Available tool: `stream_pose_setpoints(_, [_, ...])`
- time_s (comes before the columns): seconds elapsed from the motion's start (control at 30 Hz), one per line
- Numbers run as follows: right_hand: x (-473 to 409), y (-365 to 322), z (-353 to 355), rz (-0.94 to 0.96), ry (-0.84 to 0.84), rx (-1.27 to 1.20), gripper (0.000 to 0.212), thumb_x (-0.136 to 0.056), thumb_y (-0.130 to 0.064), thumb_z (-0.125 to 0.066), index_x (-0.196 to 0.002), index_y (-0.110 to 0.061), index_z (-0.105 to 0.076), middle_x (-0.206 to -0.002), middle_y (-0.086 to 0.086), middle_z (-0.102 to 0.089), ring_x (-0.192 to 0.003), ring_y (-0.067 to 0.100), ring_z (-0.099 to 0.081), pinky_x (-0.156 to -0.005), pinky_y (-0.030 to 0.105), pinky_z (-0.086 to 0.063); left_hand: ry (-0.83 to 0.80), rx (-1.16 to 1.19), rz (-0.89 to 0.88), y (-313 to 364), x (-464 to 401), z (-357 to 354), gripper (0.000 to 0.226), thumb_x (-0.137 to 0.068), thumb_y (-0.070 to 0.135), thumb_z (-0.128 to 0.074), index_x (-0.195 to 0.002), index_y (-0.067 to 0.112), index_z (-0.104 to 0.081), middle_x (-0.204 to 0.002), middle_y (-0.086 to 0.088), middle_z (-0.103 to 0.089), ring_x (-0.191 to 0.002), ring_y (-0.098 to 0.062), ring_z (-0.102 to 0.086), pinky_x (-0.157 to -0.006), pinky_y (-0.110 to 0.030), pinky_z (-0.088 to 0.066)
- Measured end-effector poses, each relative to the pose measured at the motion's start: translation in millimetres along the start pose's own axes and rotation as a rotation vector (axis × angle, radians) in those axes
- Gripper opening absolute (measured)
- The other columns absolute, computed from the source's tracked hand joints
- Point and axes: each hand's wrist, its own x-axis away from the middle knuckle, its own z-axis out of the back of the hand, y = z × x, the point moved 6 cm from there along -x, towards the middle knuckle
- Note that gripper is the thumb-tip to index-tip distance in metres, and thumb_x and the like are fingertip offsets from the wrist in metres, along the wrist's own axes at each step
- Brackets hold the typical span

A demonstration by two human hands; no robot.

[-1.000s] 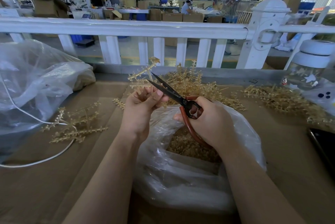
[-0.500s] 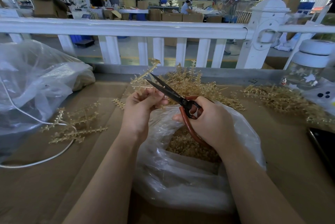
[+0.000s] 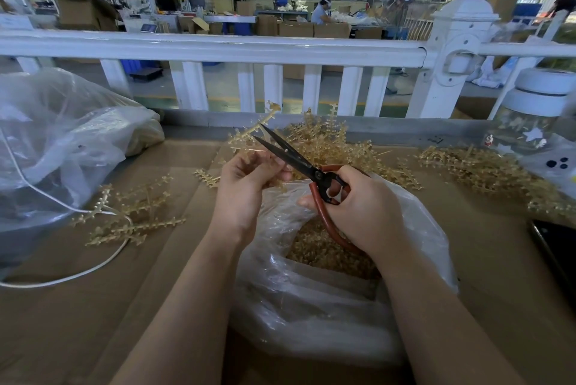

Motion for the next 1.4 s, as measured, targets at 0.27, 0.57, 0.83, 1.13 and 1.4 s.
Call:
stream_pose_setpoints(0.27, [0, 1, -1, 0.004, -0.003, 0.004, 0.073, -0.061, -0.091, -0.05, -0.095, -0.028, -0.068, -0.074, -0.017, -0.065, -0.067, 0.001, -0.06, -0.056, 0.015, -0.047, 0.036, -0.012, -0.028, 1, 0, 4, 0.015, -0.096, 0.002, -0.054, -0.105, -0.009, -0.059, -0.072, -0.005, -0.07, -0.065, -0.015, -0.062, -0.067, -0.024, -0.051])
stream_pose_setpoints(0.57, [0, -4, 3, 0.073, 0.071, 0.092, 0.075, -0.067, -0.095, -0.037, -0.097, -0.03, -0.061, -0.084, -0.019, -0.064, -0.075, 0.003, -0.058, -0.057, 0.014, -0.043, 0.05, -0.138, -0.036, 2, 0, 3, 0.022, -0.09, 0.003, -0.064, -0.079, 0.019, -0.074, -0.076, -0.011, -0.065, -0.072, -0.02, -0.056, -0.07, -0.028, -0.046])
stream_pose_setpoints(0.83, [-3, 3, -3, 0.068, 0.037, 0.133, 0.069, -0.069, -0.09, -0.048, -0.092, -0.026, -0.06, -0.078, -0.016, -0.06, -0.069, 0.004, -0.056, -0.06, 0.027, -0.053, -0.012, -0.163, -0.062, 1, 1, -3, 0.027, -0.089, -0.007, -0.062, -0.078, 0.015, -0.072, -0.074, 0.004, -0.072, -0.071, -0.006, -0.064, -0.067, -0.014, -0.048])
stream_pose_setpoints(1.13, [-3, 0, 0, 0.05, 0.019, 0.113, 0.073, -0.063, -0.093, -0.039, -0.092, -0.03, -0.06, -0.077, -0.019, -0.061, -0.065, -0.003, -0.052, -0.053, 0.012, -0.038, -0.01, -0.143, -0.061, -3, -1, -1, 0.011, -0.09, -0.003, -0.063, -0.087, 0.004, -0.071, -0.074, 0.006, -0.072, -0.07, -0.002, -0.063, -0.065, -0.013, -0.047])
stream_pose_setpoints(1.4, [-2, -1, 2, 0.036, 0.044, 0.141, 0.075, -0.062, -0.094, -0.035, -0.088, -0.029, -0.061, -0.076, -0.016, -0.064, -0.069, 0.005, -0.06, -0.055, 0.018, -0.046, -0.029, -0.108, -0.053, -3, 0, -2, 0.01, -0.09, -0.002, -0.062, -0.093, -0.01, -0.064, -0.074, 0.008, -0.072, -0.069, 0.0, -0.064, -0.065, -0.012, -0.048])
